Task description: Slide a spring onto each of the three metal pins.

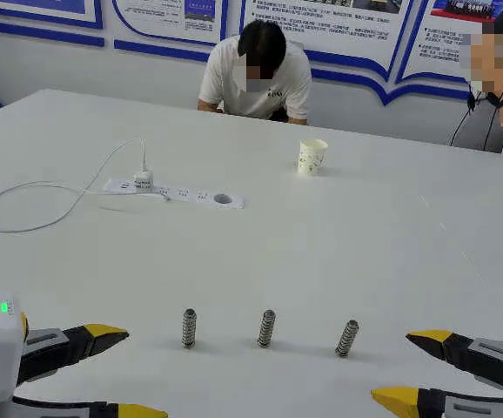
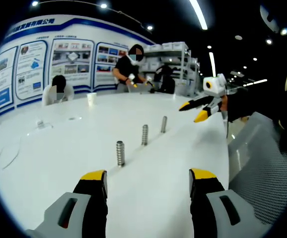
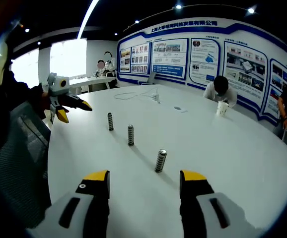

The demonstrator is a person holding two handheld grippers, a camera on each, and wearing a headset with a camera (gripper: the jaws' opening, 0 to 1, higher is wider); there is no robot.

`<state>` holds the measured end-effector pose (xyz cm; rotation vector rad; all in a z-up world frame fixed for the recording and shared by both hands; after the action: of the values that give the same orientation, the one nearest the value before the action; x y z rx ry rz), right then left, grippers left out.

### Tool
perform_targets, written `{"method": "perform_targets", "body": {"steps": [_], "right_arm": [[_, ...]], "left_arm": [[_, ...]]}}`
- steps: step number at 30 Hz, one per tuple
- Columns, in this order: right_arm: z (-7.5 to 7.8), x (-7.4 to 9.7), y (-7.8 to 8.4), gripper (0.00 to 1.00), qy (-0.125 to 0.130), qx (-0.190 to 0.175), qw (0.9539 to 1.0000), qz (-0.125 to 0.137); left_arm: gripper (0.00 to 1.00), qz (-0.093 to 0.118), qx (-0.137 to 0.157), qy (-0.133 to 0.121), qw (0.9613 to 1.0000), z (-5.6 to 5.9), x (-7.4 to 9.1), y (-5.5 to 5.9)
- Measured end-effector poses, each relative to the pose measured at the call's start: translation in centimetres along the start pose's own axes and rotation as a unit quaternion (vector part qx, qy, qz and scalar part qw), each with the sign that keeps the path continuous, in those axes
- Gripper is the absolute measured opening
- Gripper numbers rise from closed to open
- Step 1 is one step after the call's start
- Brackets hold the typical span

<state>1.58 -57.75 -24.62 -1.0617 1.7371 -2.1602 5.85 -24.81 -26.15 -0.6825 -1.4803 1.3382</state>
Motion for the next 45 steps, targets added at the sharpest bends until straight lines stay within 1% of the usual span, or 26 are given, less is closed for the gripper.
{"method": "perform_targets", "body": {"steps": [13,45], "right_arm": [[0.01,0.08,0.15,0.61,-0.001,-0.002,1.0,0.0],[0.04,-0.12,0.26,0.61,-0.002,-0.008,1.0,0.003]], "left_arm": [[0.68,0.0,0.003,-0.003,1.0,-0.15,0.08,0.15],[0.68,-0.006,0.004,-0.006,1.0,-0.23,0.08,0.36]]}}
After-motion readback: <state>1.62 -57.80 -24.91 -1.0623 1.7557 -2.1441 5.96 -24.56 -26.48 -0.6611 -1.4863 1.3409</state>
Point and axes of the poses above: the centre of the closed fingertips' face, and the gripper's own axes: x roughly backward along the fingers, z roughly to its right, y roughly out of its underside, the point moved 6 cm from there along x, roughly backward along the fingers, and after that the axes turned 4 degrees about z, right-handed, at the moved point
